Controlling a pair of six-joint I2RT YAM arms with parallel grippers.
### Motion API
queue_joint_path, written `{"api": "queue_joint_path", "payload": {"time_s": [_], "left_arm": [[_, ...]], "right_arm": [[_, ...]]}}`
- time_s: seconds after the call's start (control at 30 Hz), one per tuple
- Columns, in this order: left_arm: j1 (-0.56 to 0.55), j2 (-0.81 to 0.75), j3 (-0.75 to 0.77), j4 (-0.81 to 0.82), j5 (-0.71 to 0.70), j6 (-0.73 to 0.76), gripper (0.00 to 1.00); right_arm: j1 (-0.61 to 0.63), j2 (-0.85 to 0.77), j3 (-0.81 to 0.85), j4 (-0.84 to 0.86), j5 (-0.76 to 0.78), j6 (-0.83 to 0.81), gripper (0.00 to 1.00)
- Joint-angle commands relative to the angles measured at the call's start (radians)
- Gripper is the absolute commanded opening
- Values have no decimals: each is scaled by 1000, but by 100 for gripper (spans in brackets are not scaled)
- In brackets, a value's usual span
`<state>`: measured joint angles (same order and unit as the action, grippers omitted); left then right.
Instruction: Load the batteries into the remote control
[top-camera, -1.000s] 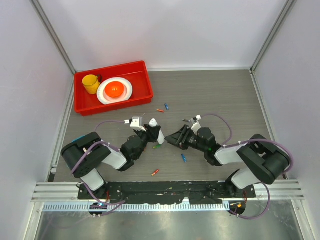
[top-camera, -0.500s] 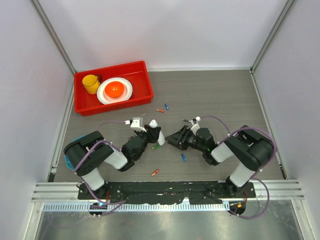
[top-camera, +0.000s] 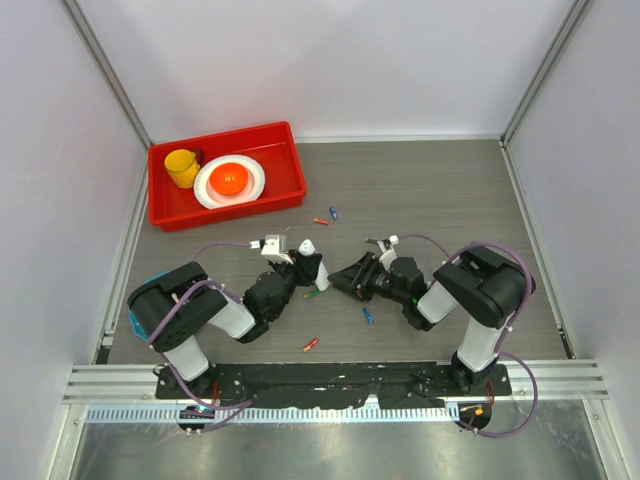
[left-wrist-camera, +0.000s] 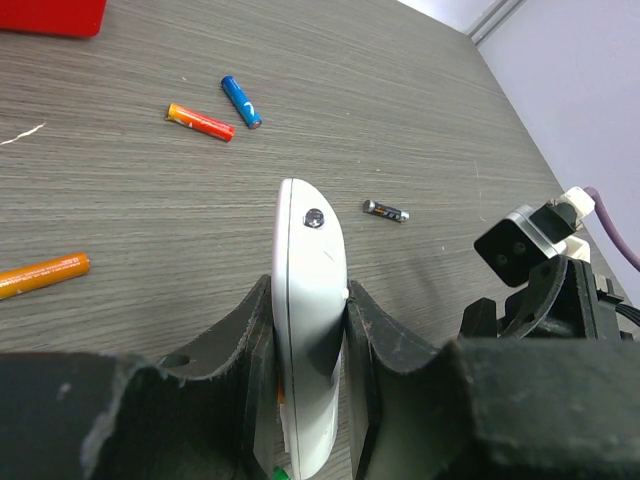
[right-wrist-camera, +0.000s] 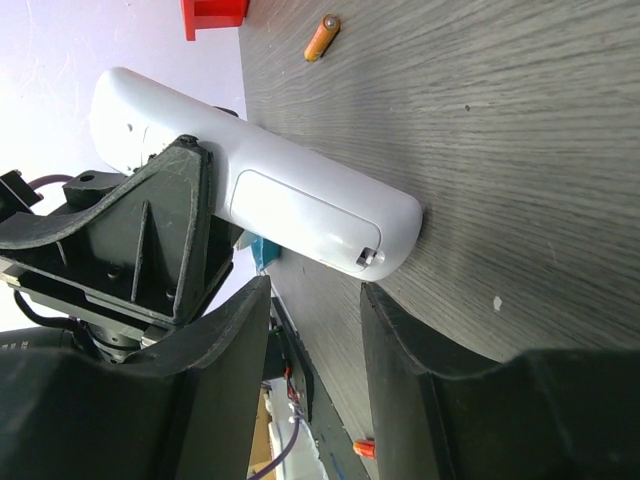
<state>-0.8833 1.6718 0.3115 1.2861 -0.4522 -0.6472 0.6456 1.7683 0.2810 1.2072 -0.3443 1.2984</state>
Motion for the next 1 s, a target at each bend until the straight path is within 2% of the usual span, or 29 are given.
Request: {"api": "queue_joint_path", "payload": {"time_s": [0.0, 0.67, 0.97], "left_arm": [[-3, 3, 23, 262, -14, -2, 0], [-3, 3, 23, 262, -3, -22, 0], [-3, 2, 21, 262, -2, -31, 0]], "right_arm": [[-3, 17, 26, 86, -16, 16, 46], [-1, 105, 30, 183, -10, 70, 44], [0, 118, 34, 199, -7, 79, 39]]}}
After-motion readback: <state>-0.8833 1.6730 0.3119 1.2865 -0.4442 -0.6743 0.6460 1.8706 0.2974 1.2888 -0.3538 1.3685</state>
